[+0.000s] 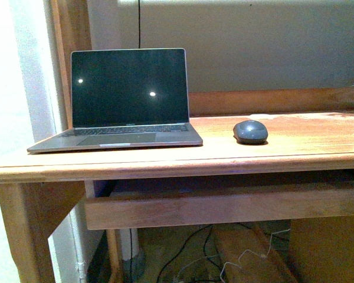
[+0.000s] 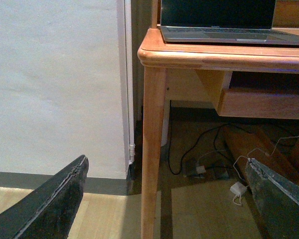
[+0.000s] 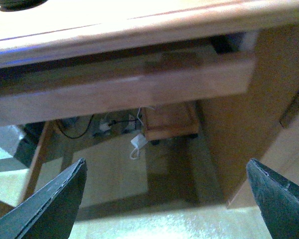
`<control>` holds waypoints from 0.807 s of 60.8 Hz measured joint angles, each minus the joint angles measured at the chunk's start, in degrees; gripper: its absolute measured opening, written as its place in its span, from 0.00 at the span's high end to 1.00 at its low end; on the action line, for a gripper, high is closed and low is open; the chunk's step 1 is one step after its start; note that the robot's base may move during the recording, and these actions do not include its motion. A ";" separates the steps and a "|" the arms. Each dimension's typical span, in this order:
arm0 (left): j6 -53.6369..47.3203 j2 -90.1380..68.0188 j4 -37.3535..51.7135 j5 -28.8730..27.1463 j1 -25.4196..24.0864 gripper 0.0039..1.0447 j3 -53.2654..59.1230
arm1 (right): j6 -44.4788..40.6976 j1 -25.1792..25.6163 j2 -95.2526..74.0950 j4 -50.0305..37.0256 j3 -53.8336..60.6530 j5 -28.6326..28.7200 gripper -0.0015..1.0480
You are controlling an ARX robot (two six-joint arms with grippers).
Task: Place mouse
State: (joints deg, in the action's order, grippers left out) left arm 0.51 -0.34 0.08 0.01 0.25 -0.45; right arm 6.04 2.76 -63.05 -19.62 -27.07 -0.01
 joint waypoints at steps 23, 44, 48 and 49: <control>-0.02 0.00 0.00 0.00 0.00 0.07 0.00 | 5.16 16.28 51.17 30.18 15.67 18.56 0.07; -0.04 0.02 -0.02 -0.02 0.00 0.07 0.00 | -5.33 -2.47 62.71 19.80 26.18 0.35 0.73; -0.04 0.02 -0.02 -0.02 0.00 0.07 0.00 | -5.51 -2.51 62.71 19.80 26.18 0.26 0.83; -0.04 0.02 -0.02 -0.02 0.00 0.07 0.00 | -5.51 -2.51 62.71 19.80 26.18 0.24 0.86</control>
State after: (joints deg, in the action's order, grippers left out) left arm 0.47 -0.32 0.05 -0.01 0.25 -0.45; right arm 0.54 0.25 -0.34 0.19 -0.89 0.23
